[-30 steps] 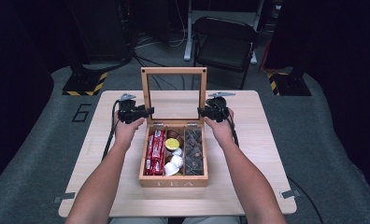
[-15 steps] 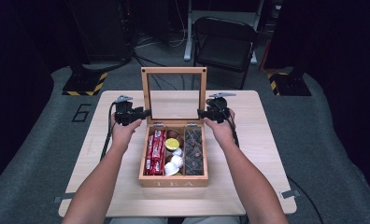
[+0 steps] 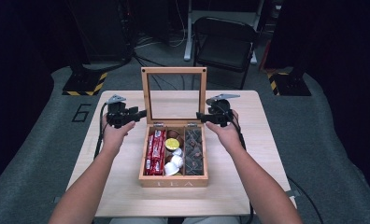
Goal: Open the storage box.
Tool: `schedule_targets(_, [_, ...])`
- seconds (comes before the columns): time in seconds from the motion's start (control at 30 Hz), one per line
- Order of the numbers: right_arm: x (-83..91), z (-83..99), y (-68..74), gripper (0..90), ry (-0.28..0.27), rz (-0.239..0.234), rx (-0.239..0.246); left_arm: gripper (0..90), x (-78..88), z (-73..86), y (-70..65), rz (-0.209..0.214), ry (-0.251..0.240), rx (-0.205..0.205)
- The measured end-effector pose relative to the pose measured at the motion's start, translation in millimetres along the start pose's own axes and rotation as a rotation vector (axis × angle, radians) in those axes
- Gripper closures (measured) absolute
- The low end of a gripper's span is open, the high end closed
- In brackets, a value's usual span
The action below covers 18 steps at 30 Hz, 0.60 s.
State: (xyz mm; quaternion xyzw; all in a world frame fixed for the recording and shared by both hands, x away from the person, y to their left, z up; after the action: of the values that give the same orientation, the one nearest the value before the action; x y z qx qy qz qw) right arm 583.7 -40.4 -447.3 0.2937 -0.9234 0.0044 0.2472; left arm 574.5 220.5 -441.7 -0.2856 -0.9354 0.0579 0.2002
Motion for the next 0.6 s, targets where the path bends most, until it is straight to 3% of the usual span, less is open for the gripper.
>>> schedule_targets(0.13, [5.4, 0.6, 8.9, 36.4, 0.007, -0.014, 0.026, 48.0, 6.8, -4.4, -6.1, 0.014, -0.019, -0.004])
schedule_targets(0.37, [14.6, 6.0, 26.7, 39.2, 0.03, -0.082, 0.07, 48.0, 17.9, -4.7, -16.0, 0.025, -0.009, -0.068])
schedule_targets(0.6, [22.9, 9.8, 33.8, 39.2, 0.036, -0.108, 0.127, 48.3, 26.6, -5.8, -27.0, 0.062, -0.014, -0.031])
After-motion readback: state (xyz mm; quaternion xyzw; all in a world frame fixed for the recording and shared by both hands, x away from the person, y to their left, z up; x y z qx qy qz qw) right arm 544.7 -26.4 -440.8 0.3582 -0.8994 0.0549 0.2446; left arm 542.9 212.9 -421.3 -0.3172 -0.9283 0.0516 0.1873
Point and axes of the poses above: each handheld gripper's, and its own axes: x roughly backward along the jaws, z roughly out of its underside, y roughly to its left, the point moved 10 cm from there along -x, roughly forward along the jaws, and after that the axes turned 7 degrees about -y, right-handed, at the moved point
